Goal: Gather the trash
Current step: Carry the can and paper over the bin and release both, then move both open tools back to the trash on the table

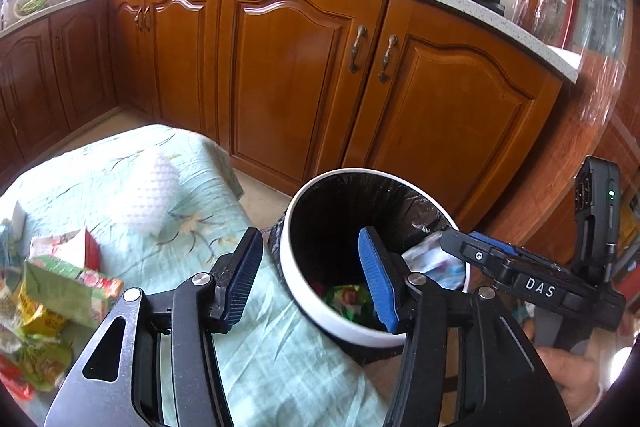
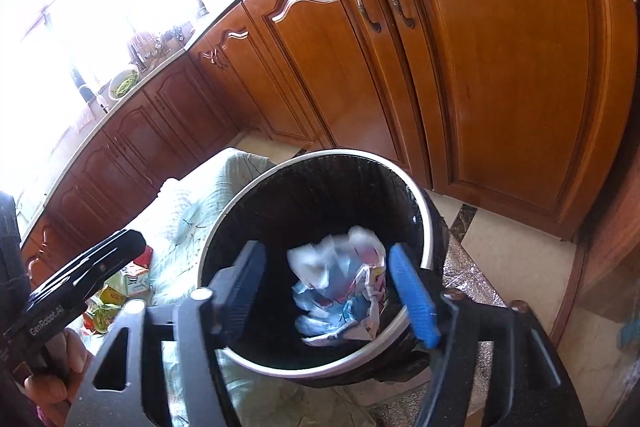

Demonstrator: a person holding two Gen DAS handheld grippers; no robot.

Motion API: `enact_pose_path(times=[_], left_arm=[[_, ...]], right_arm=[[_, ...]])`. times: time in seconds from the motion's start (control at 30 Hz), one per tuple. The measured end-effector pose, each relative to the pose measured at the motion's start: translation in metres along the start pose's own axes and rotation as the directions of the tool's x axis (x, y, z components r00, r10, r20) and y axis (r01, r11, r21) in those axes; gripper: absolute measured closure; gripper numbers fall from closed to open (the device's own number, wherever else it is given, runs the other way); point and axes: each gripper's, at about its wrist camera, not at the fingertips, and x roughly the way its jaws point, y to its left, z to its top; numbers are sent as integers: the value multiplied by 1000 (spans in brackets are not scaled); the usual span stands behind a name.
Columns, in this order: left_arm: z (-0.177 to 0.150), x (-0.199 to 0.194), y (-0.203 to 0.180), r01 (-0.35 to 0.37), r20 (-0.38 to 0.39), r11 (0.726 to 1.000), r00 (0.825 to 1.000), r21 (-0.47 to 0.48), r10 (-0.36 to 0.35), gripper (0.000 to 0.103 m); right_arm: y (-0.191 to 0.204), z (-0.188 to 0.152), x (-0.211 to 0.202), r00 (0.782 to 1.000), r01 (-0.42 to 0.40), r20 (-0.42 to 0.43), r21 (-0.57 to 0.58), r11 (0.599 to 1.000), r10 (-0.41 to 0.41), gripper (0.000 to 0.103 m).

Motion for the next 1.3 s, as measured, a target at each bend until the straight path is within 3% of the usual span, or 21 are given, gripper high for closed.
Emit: enact_pose_path(times=[0.37,0.5,0.9,1.3], left_arm=[[-44,-63,47,-63,38,996,997,-63,66,49],[-60,-81,74,-93,33,988,995,-119,98,49],[-102,-128,153,-194,25,941,978,-277,209,49],[-122,-142,203,-236,-2,902,968,-362,252,49]], right_arm=[[38,-27,-13,998,-60,29,-6,998,60,26],[63,-44,-16,994,-106,18,-23,994,106,19],[143,-87,4,974,-223,-82,-142,964,213,16],[196,-93,24,963,-262,-134,-269,927,234,16]])
